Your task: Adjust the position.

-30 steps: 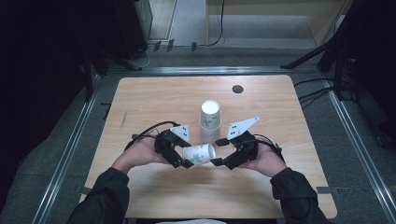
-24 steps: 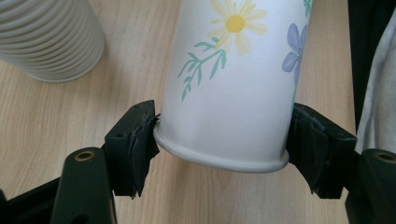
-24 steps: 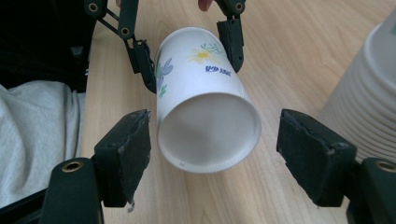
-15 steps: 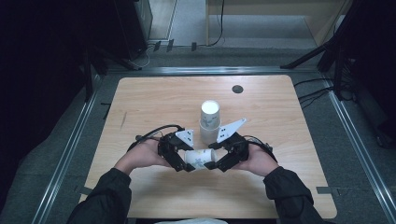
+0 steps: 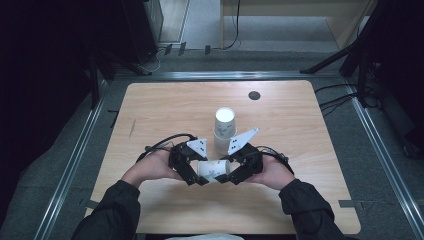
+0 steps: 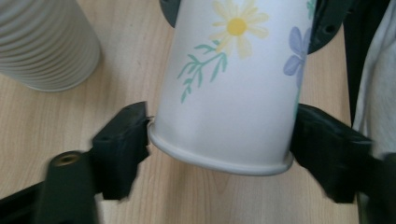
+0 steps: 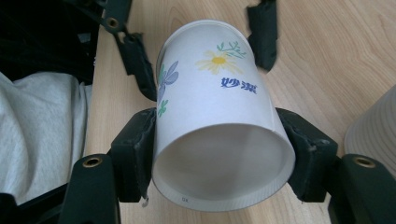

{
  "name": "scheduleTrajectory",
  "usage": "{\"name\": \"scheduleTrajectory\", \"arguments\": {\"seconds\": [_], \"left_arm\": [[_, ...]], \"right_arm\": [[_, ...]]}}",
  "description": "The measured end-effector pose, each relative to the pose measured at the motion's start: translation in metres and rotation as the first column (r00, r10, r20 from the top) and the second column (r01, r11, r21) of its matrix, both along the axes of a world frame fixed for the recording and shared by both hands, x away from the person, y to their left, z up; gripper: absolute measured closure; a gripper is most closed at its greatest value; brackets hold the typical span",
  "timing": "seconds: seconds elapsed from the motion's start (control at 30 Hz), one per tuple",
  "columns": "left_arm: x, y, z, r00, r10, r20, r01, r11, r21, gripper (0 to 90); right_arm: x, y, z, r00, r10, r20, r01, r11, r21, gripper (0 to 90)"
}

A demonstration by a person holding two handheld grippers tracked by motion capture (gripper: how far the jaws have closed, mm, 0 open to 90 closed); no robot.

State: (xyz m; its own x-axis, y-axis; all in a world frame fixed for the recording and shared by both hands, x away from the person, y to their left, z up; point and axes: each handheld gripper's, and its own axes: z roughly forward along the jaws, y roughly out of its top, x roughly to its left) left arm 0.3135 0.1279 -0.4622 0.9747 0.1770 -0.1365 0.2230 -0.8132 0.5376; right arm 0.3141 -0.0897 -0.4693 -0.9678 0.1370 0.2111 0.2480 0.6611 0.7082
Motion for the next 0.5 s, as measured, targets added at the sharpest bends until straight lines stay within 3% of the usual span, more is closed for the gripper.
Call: {"name": "scheduleTrajectory", "arguments": {"seconds": [0.27, 0.3, 0.4, 0.5], "left_arm": [[0.002, 0.014, 0.004, 0.9980, 0.062, -0.010, -0.063, 0.9929, -0.100, 11.0], [0.001, 0.018, 0.005, 0.9964, 0.084, -0.014, -0.085, 0.9881, -0.128, 11.0], [0.001, 0.022, 0.006, 0.9948, 0.098, -0.029, -0.101, 0.9821, -0.159, 11.0], [-0.001, 0.024, 0.008, 0.9918, 0.120, -0.044, -0.126, 0.9687, -0.214, 11.0]], "right_arm": [[0.003, -0.017, 0.012, 0.9994, -0.035, 0.007, 0.034, 0.9966, 0.076, 34.7], [0.003, -0.023, 0.016, 0.9990, -0.043, 0.012, 0.042, 0.9940, 0.101, 34.7], [0.003, -0.027, 0.019, 0.9986, -0.052, 0.010, 0.051, 0.9916, 0.119, 34.7], [0.003, -0.033, 0.024, 0.9981, -0.062, 0.006, 0.060, 0.9864, 0.153, 34.6]]}}
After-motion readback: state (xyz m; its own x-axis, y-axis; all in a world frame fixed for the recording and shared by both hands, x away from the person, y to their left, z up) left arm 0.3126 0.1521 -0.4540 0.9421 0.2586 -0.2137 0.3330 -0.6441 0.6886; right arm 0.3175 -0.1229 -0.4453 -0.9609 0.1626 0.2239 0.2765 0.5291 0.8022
